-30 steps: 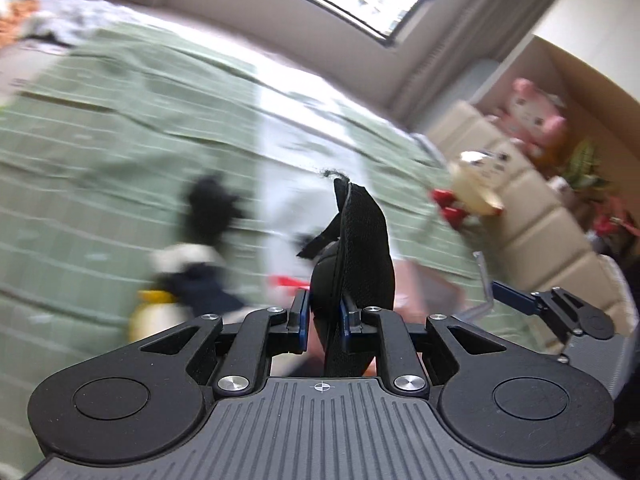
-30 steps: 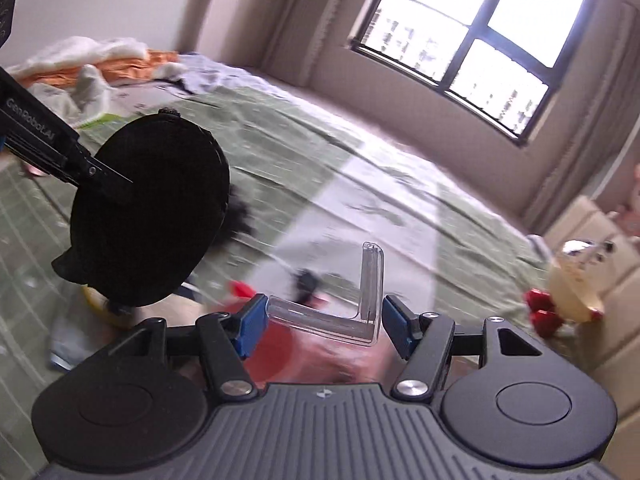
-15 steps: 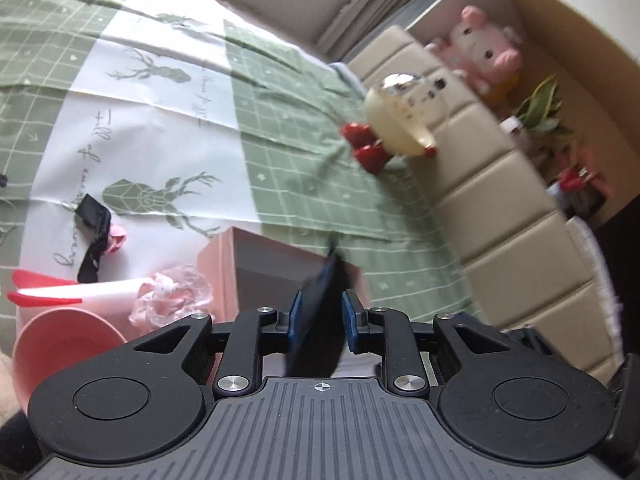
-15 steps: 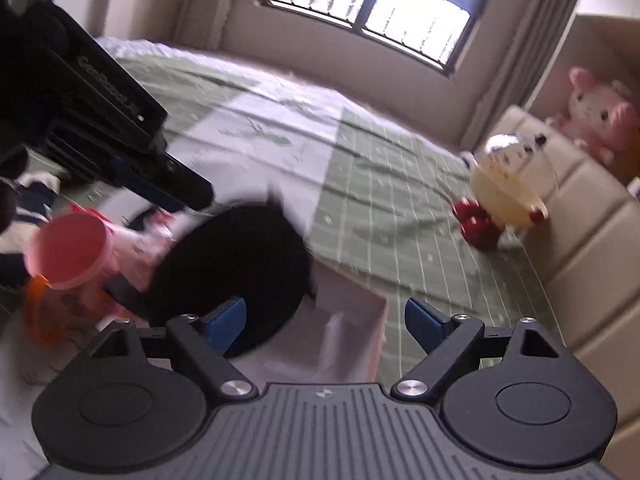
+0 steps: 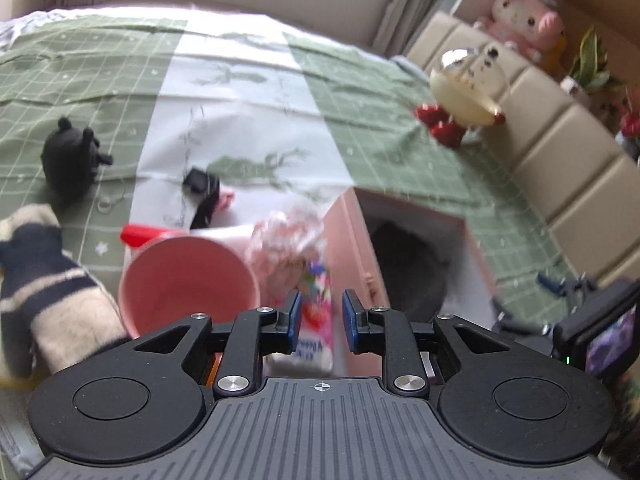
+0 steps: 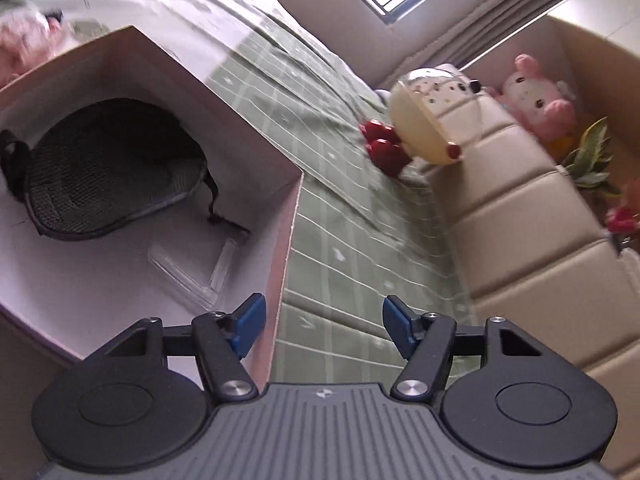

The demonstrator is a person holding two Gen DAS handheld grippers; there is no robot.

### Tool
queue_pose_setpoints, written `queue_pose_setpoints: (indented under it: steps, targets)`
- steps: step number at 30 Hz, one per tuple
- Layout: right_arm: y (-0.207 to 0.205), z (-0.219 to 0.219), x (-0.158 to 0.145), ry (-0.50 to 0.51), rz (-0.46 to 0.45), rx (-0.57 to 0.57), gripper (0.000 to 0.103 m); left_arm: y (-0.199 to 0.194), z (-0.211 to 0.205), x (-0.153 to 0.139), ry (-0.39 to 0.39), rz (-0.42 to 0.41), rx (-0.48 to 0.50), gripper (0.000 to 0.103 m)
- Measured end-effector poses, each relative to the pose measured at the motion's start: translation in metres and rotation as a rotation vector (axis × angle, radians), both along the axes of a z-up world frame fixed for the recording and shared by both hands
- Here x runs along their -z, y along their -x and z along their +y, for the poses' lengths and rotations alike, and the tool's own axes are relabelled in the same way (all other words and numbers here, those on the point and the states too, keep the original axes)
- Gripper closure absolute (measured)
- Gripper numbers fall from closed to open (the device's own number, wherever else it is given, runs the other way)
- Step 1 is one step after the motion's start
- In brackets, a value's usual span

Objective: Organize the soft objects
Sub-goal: 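Drop the mask into the pink box with the left gripper while the right drops the plastic piece in, then grasp the pink Kleenex tissue pack with the left gripper while the right grasps the pink lace scrunchie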

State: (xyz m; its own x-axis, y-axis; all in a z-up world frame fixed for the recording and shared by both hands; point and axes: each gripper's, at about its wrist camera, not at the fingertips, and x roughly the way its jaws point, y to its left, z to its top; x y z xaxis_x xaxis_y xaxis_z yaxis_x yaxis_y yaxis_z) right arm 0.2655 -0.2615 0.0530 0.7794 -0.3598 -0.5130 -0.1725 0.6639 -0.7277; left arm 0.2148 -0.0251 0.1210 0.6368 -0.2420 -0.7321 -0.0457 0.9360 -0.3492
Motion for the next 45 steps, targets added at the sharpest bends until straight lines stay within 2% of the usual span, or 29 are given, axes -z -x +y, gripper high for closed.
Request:
queue_pose_setpoints:
  steps: [2,3,5,7,9,15,17,22,24,28,29,31,33,36,40,42,45]
  targets:
    - [0.006,-0.004,0.001,0.031,-0.01,0.023,0.04,0.003,-0.008,0.011,-0.007,0.026,0.036,0.079]
    - [0.007,-0.007,0.0,-0.001,0.0,0.023,0.041,0.003,-0.013,0.016,-0.014,0.038,0.054,0.079]
    - [0.011,-0.012,-0.009,-0.079,0.017,0.023,0.039,-0.001,-0.023,0.026,-0.047,0.051,0.071,0.079]
    - [0.025,-0.011,-0.02,-0.147,0.014,0.016,0.031,-0.008,-0.027,0.034,-0.07,0.052,0.059,0.079]
    - [0.042,-0.007,-0.033,-0.239,0.015,-0.014,0.027,-0.016,-0.031,0.04,-0.098,0.046,0.045,0.079]
    - [0.081,0.009,-0.06,-0.498,0.12,-0.101,0.024,-0.037,-0.051,0.053,-0.243,0.044,0.088,0.079]
    - [0.077,0.015,-0.068,-0.593,0.168,-0.104,0.024,-0.031,-0.052,0.057,-0.217,0.064,0.102,0.079]
    - [0.034,0.061,-0.087,-0.775,0.262,-0.129,0.024,0.025,-0.04,0.059,-0.118,0.079,0.103,0.078]
    - [0.005,0.096,-0.084,-0.785,0.31,-0.149,0.024,0.046,-0.03,0.059,-0.067,0.105,0.082,0.079]
    - [-0.059,0.16,-0.054,-0.721,0.382,-0.118,0.025,0.081,-0.007,0.062,-0.004,0.168,0.066,0.079]
    - [-0.07,0.171,-0.045,-0.701,0.4,-0.109,0.029,0.089,-0.001,0.064,0.006,0.182,0.063,0.079]
    - [-0.087,0.188,-0.027,-0.648,0.453,-0.103,0.059,0.103,0.011,0.065,0.022,0.203,0.059,0.079]
    - [-0.093,0.197,-0.01,-0.589,0.51,-0.084,0.062,0.117,0.023,0.066,0.032,0.213,0.049,0.079]
    - [-0.081,0.192,-0.01,-0.569,0.529,-0.044,0.072,0.133,0.04,0.066,0.052,0.224,0.037,0.079]
    - [-0.042,0.174,-0.011,-0.559,0.557,-0.008,0.072,0.141,0.065,0.063,0.053,0.222,0.019,0.079]
    - [-0.016,0.166,-0.012,-0.587,0.572,-0.003,0.072,0.144,0.075,0.062,0.045,0.221,0.016,0.079]
    - [0.02,0.161,-0.014,-0.687,0.625,-0.017,0.072,0.148,0.085,0.057,0.029,0.215,0.02,0.079]
